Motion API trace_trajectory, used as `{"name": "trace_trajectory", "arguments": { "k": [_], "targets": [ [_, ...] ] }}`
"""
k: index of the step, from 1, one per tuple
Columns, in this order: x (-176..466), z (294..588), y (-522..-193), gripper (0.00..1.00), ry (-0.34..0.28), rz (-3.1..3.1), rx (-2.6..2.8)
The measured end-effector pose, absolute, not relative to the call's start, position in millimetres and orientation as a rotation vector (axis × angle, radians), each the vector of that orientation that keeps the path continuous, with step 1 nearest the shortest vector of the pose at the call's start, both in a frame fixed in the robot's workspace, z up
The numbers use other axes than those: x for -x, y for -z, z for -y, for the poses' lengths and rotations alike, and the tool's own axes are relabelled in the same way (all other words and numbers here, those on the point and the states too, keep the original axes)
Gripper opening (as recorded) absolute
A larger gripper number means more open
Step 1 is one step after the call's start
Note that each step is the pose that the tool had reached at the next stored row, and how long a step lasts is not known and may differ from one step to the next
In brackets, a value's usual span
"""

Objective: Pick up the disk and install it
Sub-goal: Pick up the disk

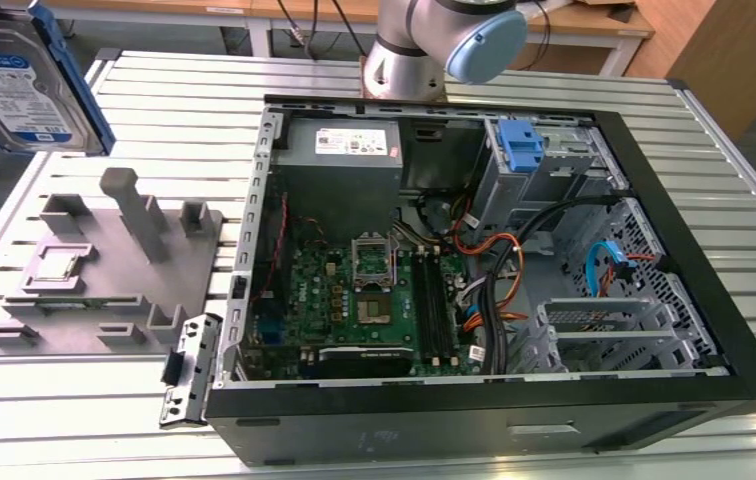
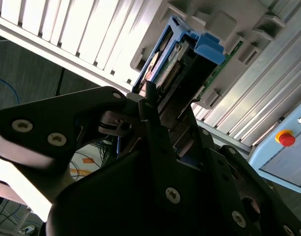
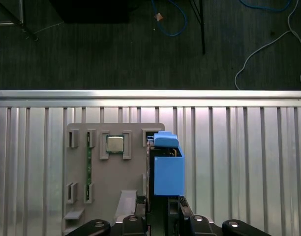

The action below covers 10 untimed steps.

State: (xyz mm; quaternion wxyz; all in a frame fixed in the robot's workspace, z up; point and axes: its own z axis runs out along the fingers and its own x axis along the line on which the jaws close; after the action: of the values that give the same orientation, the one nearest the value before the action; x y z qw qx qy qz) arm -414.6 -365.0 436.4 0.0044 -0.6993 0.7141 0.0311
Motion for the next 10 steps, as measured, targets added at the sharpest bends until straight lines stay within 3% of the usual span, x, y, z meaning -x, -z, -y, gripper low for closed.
{"name": "trace_trajectory", "arguments": {
  "k": [10],
  "targets": [
    [414.6, 364.9, -438.7, 0.35, -0.098, -2.237, 2.191]
  ]
}}
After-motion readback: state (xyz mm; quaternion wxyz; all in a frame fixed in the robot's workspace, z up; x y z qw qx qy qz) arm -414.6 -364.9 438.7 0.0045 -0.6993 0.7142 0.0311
